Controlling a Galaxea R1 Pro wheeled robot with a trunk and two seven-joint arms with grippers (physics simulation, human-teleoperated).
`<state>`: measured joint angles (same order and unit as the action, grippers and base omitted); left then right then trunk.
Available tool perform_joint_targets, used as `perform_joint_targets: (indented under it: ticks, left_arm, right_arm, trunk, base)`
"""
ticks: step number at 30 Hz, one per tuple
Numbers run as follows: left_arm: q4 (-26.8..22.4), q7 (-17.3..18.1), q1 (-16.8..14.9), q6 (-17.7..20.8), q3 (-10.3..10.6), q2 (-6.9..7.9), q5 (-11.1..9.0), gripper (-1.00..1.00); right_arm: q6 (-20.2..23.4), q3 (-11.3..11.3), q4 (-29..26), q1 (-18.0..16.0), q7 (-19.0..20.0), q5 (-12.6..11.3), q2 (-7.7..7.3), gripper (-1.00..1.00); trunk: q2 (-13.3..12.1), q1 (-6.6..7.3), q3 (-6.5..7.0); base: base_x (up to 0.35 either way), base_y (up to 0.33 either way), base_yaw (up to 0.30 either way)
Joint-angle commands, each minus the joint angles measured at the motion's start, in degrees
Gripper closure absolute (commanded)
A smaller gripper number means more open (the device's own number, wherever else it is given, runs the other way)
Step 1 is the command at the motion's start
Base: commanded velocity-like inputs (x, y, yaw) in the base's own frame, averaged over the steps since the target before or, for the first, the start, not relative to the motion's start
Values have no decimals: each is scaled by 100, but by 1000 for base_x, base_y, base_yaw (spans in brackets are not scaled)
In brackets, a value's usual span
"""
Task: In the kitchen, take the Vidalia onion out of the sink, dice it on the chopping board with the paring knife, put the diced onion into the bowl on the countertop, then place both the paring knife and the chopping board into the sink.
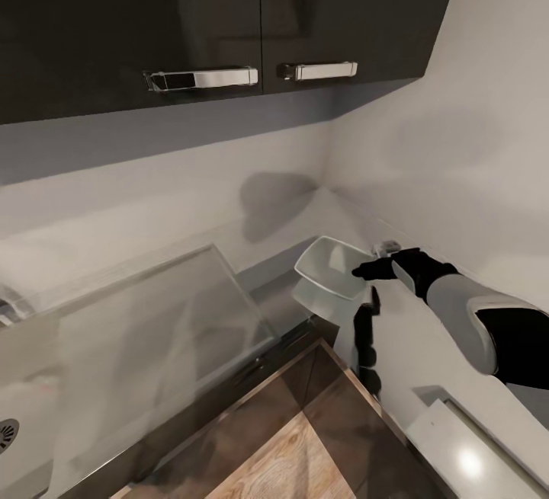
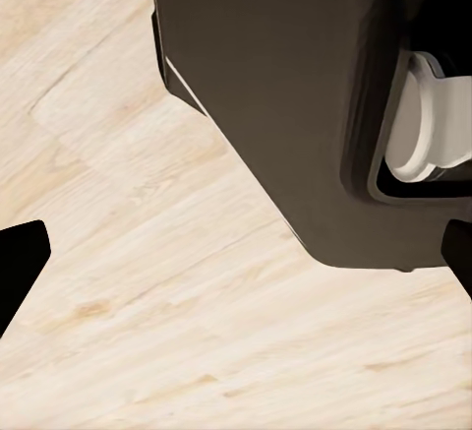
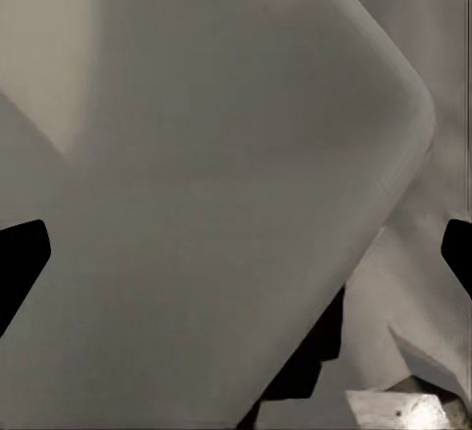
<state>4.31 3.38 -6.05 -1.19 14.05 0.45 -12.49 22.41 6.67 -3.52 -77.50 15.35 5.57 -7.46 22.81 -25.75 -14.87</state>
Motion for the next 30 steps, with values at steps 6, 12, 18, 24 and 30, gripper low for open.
perform_joint_targets:
  ticks: [6, 12, 18, 24, 30]
  left_arm:
    - [17, 24, -10, -13, 46, -61, -61, -100]
    - [17, 20, -9, -13, 46, -88, -61, -100]
    - [18, 22, -10, -13, 46, -83, -61, -100]
    - [25, 22, -9, -13, 46, -76, -61, -100]
    - [26, 22, -9, -13, 46, -57, -61, -100]
  right_arm:
    - [-36, 27, 55, -2, 48, 50, -134, 100]
    - [-39, 27, 61, -2, 77, 35, -209, 100]
    - [-41, 27, 62, -2, 82, 24, -179, 100]
    - [-44, 27, 62, -2, 82, -143, -168, 100]
    - [-44, 27, 60, -2, 82, -328, -74, 100]
  trunk:
    - [11, -3, -10]
    - [11, -3, -10]
    - [11, -3, -9]
    - [11, -3, 33]
    - [11, -3, 87]
  base:
    - [0, 0, 0]
    - [0, 0, 0]
    - [0, 0, 0]
    - [0, 0, 0]
    - [0, 0, 0]
